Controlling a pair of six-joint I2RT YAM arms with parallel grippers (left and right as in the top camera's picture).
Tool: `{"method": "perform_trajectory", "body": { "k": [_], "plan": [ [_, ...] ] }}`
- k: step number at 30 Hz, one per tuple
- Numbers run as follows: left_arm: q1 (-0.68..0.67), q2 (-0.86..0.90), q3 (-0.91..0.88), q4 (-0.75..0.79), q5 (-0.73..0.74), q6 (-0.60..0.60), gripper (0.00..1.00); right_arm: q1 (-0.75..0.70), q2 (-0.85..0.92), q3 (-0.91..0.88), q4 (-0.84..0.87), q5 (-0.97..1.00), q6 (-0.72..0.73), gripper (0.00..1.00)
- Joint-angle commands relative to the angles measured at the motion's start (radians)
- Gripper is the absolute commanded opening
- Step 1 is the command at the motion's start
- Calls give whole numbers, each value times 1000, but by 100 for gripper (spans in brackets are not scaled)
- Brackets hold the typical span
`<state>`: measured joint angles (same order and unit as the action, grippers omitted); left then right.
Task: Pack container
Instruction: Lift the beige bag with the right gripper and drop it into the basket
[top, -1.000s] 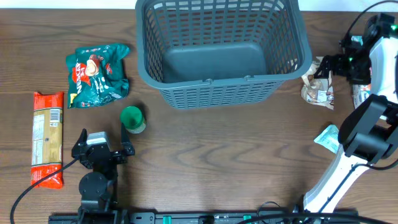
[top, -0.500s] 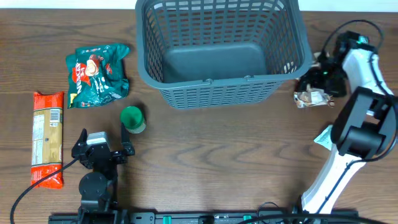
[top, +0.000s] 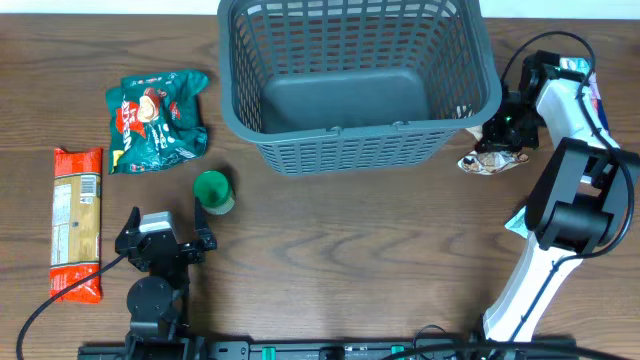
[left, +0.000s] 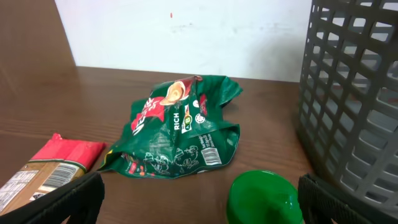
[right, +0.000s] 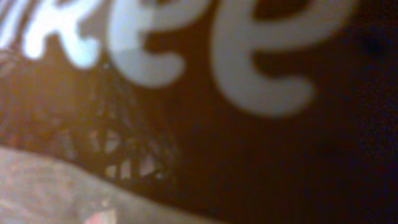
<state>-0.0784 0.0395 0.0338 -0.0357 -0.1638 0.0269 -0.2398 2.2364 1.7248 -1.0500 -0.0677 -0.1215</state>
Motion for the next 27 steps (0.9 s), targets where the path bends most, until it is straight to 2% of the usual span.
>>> {"method": "perform_trajectory", "body": {
  "k": [1,8,13,18,27],
  "plan": [
    [6,3,-30,-19,-11,6,99,0,-28,-17,-5,7,13,1],
    [6,3,-30,-19,-11,6,99,-33,-199,-12,-5,70,96,1],
    [6,3,-30,-19,-11,6,99,-54,-385,-11,-4,161,114,1],
    [6,3,-30,-19,-11,6,99,-53,-586,-10,12,168,122,1],
    [6,3,-30,-19,-11,6,99,79,-898,-10,94,165,123,1]
  ]
}}
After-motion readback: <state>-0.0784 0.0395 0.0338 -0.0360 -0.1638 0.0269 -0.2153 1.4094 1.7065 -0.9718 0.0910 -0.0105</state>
